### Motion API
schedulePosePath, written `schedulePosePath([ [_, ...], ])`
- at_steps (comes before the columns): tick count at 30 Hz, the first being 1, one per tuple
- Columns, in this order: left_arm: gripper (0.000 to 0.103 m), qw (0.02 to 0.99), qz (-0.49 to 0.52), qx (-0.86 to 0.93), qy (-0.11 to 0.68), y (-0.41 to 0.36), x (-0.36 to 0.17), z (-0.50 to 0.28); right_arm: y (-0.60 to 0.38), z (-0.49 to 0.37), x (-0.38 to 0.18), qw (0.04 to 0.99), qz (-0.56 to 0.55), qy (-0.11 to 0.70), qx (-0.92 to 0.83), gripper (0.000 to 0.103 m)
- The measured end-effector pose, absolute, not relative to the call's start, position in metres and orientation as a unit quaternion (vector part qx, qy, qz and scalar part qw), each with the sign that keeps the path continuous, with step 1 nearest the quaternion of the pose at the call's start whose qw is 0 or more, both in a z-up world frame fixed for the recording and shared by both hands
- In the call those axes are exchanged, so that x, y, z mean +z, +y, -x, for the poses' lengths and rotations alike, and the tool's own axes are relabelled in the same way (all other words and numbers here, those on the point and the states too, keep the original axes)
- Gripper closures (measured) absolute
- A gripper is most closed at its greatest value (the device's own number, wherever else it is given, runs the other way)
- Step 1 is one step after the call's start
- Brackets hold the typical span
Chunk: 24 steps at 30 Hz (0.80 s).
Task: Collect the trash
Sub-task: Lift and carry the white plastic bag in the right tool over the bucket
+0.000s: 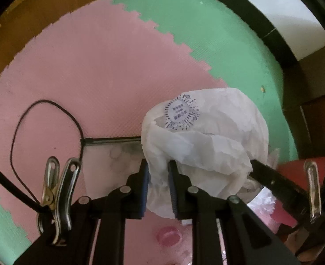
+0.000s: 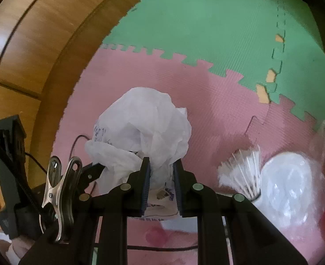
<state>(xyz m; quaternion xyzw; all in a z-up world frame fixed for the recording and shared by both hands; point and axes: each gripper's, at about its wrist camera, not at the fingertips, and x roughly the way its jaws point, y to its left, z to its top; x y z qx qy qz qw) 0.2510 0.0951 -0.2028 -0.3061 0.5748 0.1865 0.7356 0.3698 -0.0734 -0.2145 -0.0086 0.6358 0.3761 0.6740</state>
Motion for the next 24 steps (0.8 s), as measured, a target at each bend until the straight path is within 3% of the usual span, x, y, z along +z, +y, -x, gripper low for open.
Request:
schedulePosePath([
  [24, 0.087, 0.803, 0.199, 0.068, 0.557, -0.029, -0.026, -0.264, -0.225, -0.328, -0.056, 0.731, -0.080, 0.585, 0.343, 0.083],
])
